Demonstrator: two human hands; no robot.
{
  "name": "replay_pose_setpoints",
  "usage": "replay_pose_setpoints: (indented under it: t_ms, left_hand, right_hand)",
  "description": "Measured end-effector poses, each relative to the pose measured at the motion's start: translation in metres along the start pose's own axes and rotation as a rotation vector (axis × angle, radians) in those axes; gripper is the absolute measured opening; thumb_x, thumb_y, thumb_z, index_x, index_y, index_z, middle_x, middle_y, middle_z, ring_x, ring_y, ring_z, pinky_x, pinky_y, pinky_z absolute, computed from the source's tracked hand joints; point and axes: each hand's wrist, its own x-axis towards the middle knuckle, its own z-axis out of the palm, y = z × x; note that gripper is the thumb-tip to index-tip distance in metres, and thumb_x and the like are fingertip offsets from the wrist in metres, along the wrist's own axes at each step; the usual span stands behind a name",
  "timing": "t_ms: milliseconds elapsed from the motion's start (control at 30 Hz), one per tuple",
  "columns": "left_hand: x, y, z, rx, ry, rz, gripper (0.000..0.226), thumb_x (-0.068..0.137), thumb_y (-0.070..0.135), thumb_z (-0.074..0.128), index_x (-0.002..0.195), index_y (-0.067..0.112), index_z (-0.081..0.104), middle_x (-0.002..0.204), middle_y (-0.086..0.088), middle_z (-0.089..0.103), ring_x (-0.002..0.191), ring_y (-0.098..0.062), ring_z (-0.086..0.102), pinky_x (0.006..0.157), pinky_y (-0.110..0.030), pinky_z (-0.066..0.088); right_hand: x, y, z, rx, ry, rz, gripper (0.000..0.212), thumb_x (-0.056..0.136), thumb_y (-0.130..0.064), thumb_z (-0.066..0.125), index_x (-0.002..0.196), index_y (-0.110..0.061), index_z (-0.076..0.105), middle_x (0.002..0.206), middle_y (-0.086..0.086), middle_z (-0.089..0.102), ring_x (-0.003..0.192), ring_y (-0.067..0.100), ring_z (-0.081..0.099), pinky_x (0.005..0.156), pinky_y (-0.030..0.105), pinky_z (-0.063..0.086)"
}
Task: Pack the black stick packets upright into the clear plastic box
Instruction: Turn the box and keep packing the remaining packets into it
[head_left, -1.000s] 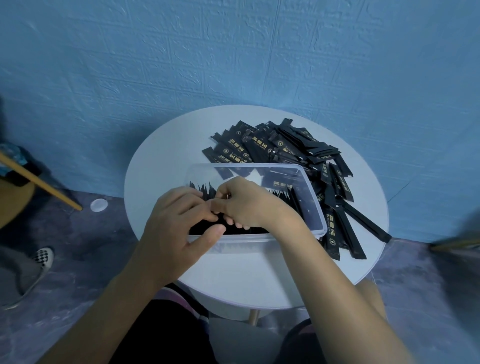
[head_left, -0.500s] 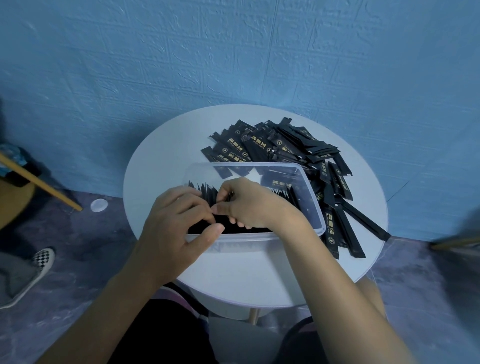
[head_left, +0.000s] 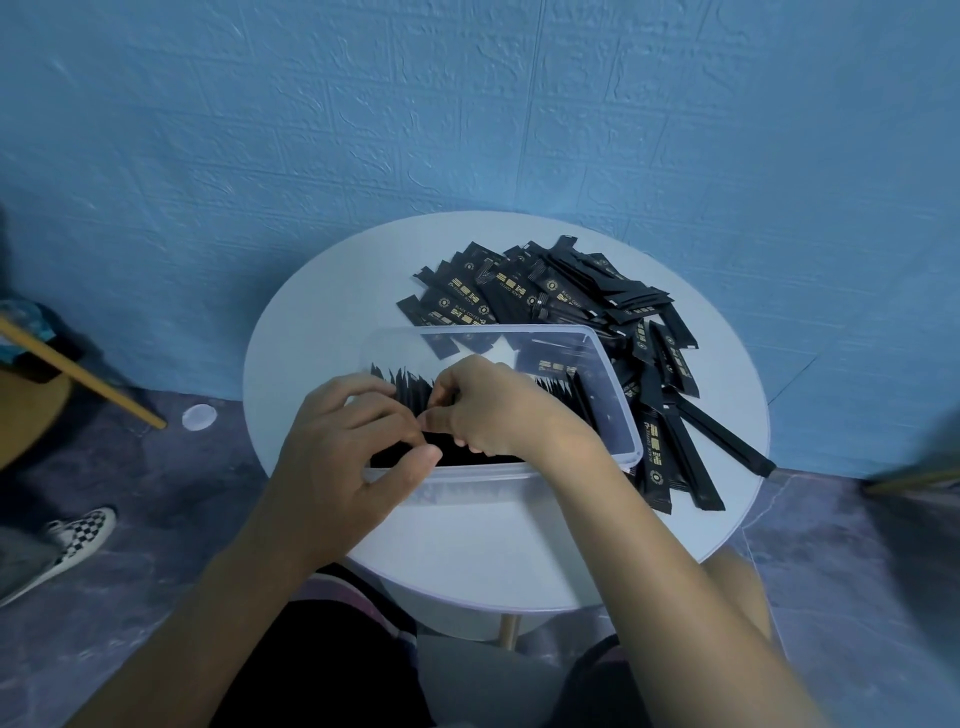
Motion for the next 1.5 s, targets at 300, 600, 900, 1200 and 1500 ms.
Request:
replay_pose_setpoints:
  t_ms: [300,600,900,1200,1500]
  left_hand:
    - [-0.001,0.000,0.000,-0.001,-0.023,-0.018,0.037,0.096,0.040,0.052,0.084,0.017,0.079,0.092,0.009,0.073,0.111,-0.019,0.059,0.096,-0.047,0.046]
    - [0.000,0.003,-0.001,-0.014,-0.010,-0.022,0.036,0.095,0.039,0.053,0.080,0.018,0.079,0.090,0.009,0.071,0.110,-0.016,0.058,0.100,-0.041,0.043]
    - [0.000,0.005,-0.002,-0.042,-0.018,-0.026,0.033,0.096,0.036,0.052,0.081,0.021,0.077,0.089,0.012,0.070,0.109,-0.019,0.059,0.102,-0.044,0.043]
    - [0.000,0.004,-0.002,-0.049,-0.031,-0.033,0.033,0.096,0.036,0.052,0.081,0.020,0.077,0.090,0.012,0.069,0.111,-0.018,0.058,0.099,-0.048,0.045]
    - [0.000,0.004,-0.002,-0.044,-0.036,-0.034,0.034,0.096,0.037,0.052,0.081,0.020,0.076,0.090,0.012,0.069,0.110,-0.019,0.058,0.097,-0.050,0.045]
  right_hand:
    - [-0.002,0.001,-0.002,-0.003,-0.019,-0.011,0.020,0.088,-0.035,0.072,0.075,-0.022,0.066,0.062,-0.004,0.062,0.061,0.017,0.057,0.061,0.029,0.046]
    - [-0.031,0.023,-0.032,0.046,0.103,-0.050,0.020,0.094,-0.038,0.067,0.084,-0.021,0.067,0.058,-0.007,0.063,0.049,0.005,0.055,0.063,0.027,0.047]
    - [-0.079,0.076,-0.086,0.429,0.377,-0.123,0.012,0.095,-0.012,0.068,0.084,-0.016,0.068,0.065,-0.003,0.057,0.059,0.010,0.053,0.054,0.023,0.045]
    - [-0.101,0.152,-0.088,-0.107,0.417,0.515,0.053,0.081,-0.046,0.079,0.126,-0.027,0.059,0.119,0.003,0.060,0.108,0.028,0.057,0.085,0.036,0.041]
    - [-0.094,0.161,-0.092,-0.128,0.403,0.567,0.036,0.083,-0.041,0.078,0.111,-0.029,0.061,0.115,0.003,0.058,0.096,0.022,0.052,0.080,0.032,0.036]
